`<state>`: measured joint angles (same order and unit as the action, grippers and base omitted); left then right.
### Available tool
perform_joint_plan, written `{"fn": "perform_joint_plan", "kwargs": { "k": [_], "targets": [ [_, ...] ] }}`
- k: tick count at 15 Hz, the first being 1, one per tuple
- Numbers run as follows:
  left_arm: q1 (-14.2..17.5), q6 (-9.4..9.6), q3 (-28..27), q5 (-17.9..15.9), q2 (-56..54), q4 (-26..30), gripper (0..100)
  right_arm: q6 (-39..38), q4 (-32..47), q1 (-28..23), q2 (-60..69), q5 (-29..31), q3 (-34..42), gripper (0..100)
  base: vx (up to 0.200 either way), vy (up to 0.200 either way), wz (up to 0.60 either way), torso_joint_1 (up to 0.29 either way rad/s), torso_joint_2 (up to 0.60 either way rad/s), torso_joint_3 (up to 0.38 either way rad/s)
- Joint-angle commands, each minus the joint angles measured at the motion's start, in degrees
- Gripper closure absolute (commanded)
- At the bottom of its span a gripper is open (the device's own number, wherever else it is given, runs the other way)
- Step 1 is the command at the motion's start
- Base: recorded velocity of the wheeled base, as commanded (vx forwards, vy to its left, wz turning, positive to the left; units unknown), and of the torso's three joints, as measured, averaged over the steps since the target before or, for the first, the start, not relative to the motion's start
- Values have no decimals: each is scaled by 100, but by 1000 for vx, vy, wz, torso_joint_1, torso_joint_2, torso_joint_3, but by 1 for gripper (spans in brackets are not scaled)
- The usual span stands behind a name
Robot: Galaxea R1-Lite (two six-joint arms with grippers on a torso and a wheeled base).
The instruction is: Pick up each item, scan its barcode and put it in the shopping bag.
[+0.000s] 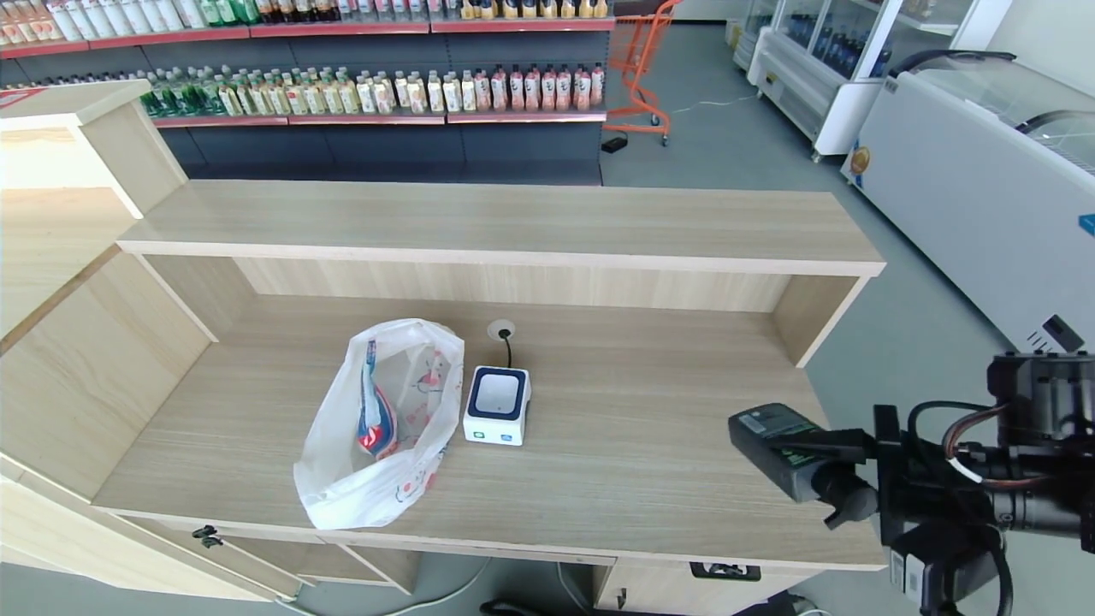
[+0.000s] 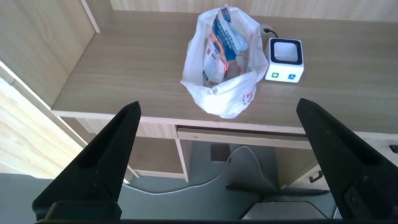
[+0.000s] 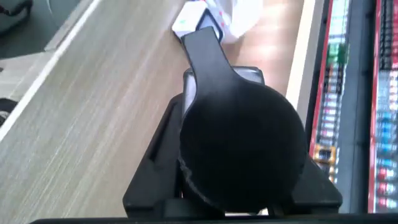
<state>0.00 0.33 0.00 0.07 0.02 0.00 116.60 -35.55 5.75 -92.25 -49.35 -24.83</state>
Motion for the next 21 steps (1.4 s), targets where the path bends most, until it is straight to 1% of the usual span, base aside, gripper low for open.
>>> {"fn": "perform_joint_plan", "kwargs": {
  "k": [1, 2, 3, 4, 5, 6, 7, 8, 12, 13, 15, 19, 21],
  "targets": [
    [0, 2, 0, 1, 6, 0, 0, 1233, 865, 1007, -109, -180, 13, 100, 0, 0, 0, 0, 0, 0],
    [0, 2, 0, 1, 6, 0, 0, 1796, 936, 1015, -162, -180, 5, 100, 0, 0, 0, 0, 0, 0],
    [0, 2, 0, 1, 6, 0, 0, 1892, 927, 1015, -162, -180, 5, 100, 0, 0, 0, 0, 0, 0],
    [0, 2, 0, 1, 6, 0, 0, 3114, 909, 1024, -197, -444, -39, 100, 0, 0, 0, 0, 0, 0],
    [0, 2, 0, 1, 6, 0, 0, 3457, 909, 1112, -329, -884, -57, 100, 0, 0, 0, 0, 0, 0],
    [0, 2, 0, 1, 6, 0, 0, 3721, 909, 1314, -417, -1226, -83, 100, 0, 0, 0, 0, 0, 0],
    [0, 2, 0, 1, 6, 0, 0, 4081, 900, 1631, -487, -1754, -241, 100, 0, 0, 0, 0, 0, 0],
    [0, 2, 0, 1, 6, 0, 0, 4230, 909, 1666, -487, -1903, -233, 100, 0, 0, 0, 0, 0, 0],
    [0, 2, 0, 1, 6, 0, 0, 4406, 839, 1648, -645, -1938, -338, 100, 0, 0, 0, 0, 0, 0],
    [0, 2, 0, 1, 6, 0, 0, 4485, 681, 1683, -698, -2026, -356, 100, 0, 0, 0, 0, 0, 0],
    [0, 2, 0, 1, 6, 0, 0, 4494, 549, 1719, -689, -2035, -373, 100, 0, 0, 0, 0, 0, 0],
    [0, 2, 0, 1, 6, 0, 0, 4494, 540, 1842, -716, -2044, -435, 100, 0, 0, 0, 0, 0, 0],
    [0, 2, 0, 1, 6, 0, 0, 4485, 540, 1894, -777, -2035, -663, 100, 0, 0, 0, 0, 0, 0]
  ]
}}
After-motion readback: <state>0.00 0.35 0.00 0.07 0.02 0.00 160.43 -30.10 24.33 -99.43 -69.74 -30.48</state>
